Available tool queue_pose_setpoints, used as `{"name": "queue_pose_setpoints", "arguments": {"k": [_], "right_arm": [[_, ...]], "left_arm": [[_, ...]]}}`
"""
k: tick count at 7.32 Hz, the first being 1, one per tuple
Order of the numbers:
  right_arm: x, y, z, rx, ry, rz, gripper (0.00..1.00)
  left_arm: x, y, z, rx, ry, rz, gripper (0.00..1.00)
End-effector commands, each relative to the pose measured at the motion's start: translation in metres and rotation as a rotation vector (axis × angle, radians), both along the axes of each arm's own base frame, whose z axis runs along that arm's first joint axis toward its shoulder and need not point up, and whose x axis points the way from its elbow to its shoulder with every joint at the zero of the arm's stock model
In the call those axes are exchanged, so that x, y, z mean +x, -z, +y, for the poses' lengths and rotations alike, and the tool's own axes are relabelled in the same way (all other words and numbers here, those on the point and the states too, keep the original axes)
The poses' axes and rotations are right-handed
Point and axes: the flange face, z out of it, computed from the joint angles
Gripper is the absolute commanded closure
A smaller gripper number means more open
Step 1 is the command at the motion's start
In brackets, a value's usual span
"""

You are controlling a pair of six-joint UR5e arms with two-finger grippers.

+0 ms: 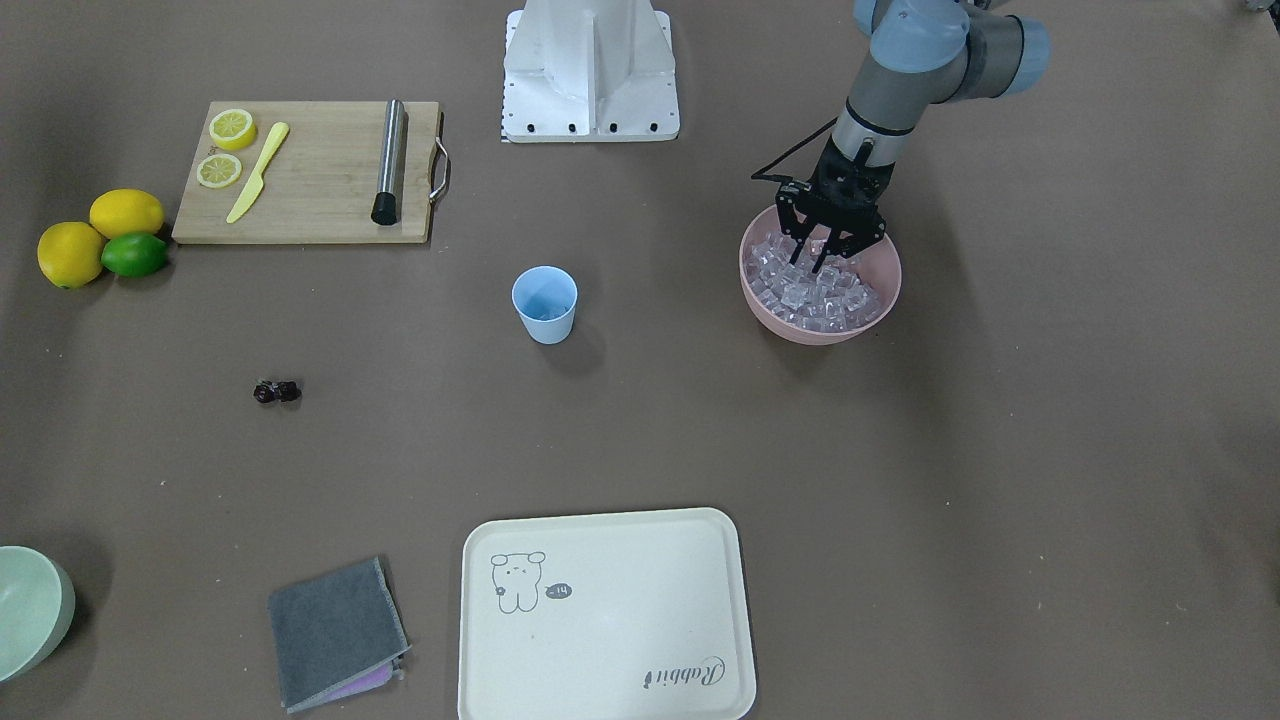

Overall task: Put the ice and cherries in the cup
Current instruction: 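Lower the left gripper into the bowl and grasp another ice cube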

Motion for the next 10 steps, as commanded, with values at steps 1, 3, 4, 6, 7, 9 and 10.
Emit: {"name": "queue_pose_setpoints", "arguments": {"k": [1, 3, 4, 6, 7, 9, 10], "right_arm": [[0.0, 0.0, 0.0, 0.001, 0.0, 0.0, 0.0], [0.0, 0.001, 0.0, 0.001, -0.001, 0.0, 0.0], [0.0, 0.001, 0.0, 0.001, -0.001, 0.0, 0.0], [0.0, 0.001, 0.0, 0.001, -0.001, 0.0, 0.0], [0.0, 0.002, 0.0, 0.001, -0.002, -0.001, 0.0], [0.0, 0.003, 0.0, 0.003, -0.002, 0.0, 0.0], [0.0, 0.003, 0.0, 0.003, -0.001, -0.002, 0.0]], "left_arm": [[-0.002, 0.004, 0.001, 0.002, -0.001, 0.008, 1.0], [-0.018, 0.019, 0.003, 0.015, 0.005, 0.038, 1.0], [-0.021, 0.026, 0.004, 0.023, 0.008, 0.053, 1.0], [-0.035, 0.037, -0.013, 0.02, 0.058, 0.076, 1.0], [-0.028, 0.055, -0.017, -0.022, 0.099, 0.122, 1.0], [0.002, 0.115, -0.034, -0.113, 0.177, 0.251, 1.0], [0.016, 0.147, -0.037, -0.193, 0.221, 0.321, 1.0]]}}
